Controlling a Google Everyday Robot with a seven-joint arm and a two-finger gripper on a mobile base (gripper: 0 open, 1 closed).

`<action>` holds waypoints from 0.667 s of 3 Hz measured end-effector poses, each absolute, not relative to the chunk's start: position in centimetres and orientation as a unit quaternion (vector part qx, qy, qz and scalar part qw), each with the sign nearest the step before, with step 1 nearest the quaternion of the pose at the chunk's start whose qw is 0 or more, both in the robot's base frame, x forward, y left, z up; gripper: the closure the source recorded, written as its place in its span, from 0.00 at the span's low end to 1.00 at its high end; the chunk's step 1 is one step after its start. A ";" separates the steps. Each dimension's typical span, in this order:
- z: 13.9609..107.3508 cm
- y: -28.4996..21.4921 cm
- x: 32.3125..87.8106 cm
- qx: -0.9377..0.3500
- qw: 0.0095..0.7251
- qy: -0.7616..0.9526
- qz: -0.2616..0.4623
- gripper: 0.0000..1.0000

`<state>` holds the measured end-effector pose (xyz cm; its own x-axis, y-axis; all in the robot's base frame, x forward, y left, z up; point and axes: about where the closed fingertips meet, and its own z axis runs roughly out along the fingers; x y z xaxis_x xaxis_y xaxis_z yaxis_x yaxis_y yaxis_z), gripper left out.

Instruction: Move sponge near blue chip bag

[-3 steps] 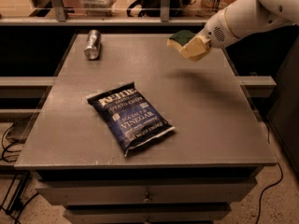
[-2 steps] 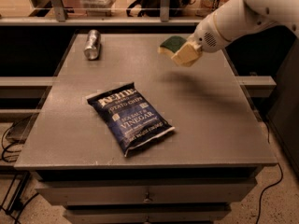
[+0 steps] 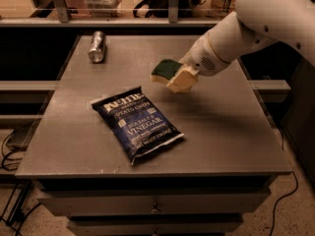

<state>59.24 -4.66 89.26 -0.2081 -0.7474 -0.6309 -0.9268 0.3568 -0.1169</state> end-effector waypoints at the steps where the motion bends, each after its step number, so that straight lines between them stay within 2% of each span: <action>1: 86.9 -2.9 55.9 -0.568 0.282 0.749 0.192 0.60; 2: 85.4 -2.2 53.5 -0.569 0.265 0.744 0.230 0.36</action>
Offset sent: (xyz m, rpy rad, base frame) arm -0.0839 0.0287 -0.0534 0.1234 0.2164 0.1533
